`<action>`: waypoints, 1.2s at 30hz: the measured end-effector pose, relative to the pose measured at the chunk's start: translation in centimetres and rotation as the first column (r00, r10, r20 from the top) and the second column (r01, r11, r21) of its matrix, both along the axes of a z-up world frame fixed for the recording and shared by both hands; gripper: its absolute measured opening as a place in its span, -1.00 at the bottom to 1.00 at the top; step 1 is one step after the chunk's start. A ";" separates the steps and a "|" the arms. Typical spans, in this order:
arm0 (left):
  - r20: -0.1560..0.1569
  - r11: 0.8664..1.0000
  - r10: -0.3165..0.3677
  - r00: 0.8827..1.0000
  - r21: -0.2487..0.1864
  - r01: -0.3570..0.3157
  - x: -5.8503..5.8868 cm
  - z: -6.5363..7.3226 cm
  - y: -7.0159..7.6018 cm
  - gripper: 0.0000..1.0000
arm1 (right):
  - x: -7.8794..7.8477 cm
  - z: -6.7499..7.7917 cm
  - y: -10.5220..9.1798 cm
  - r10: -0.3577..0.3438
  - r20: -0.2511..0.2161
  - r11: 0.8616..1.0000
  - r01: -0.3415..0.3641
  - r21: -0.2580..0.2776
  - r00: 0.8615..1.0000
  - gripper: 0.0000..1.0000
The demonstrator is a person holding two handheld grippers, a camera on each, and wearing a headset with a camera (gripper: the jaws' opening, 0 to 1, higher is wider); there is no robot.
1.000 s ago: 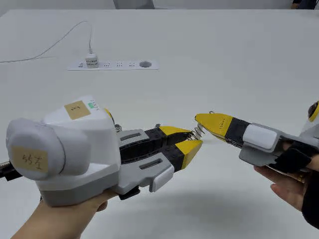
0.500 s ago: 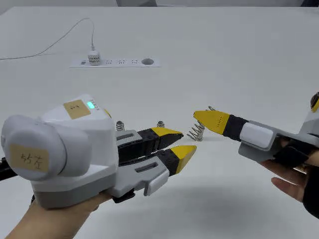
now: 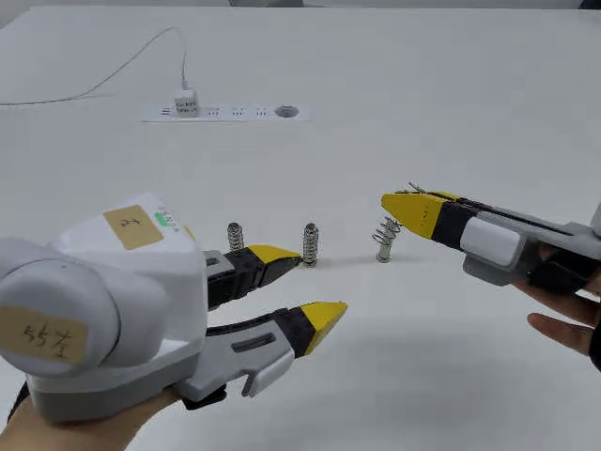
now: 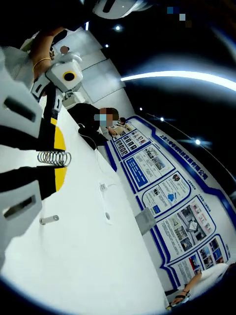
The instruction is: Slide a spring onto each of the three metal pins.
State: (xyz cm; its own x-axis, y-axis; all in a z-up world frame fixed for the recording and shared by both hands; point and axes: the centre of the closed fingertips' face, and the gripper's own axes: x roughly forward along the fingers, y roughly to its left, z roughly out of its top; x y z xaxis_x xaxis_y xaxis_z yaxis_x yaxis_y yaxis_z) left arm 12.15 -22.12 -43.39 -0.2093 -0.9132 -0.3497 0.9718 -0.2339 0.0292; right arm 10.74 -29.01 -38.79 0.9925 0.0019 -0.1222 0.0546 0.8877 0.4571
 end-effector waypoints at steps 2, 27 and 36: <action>0.003 1.000 0.022 1.000 0.010 -0.022 0.5 -0.2 0.3 -0.25 | 0.1 -0.1 -0.2 -0.004 -0.013 1.000 0.004 -0.030 1.000 -0.78; -0.025 0.962 0.266 0.964 0.063 -0.265 6.6 -2.0 2.9 0.52 | 1.4 -1.6 -3.3 -0.060 -0.112 0.981 0.038 -0.190 0.992 -0.77; -0.043 0.951 0.300 0.953 0.088 -0.296 7.0 -2.9 3.1 0.80 | 1.9 -2.2 -4.2 -0.082 -0.133 0.975 0.051 -0.216 0.988 -0.77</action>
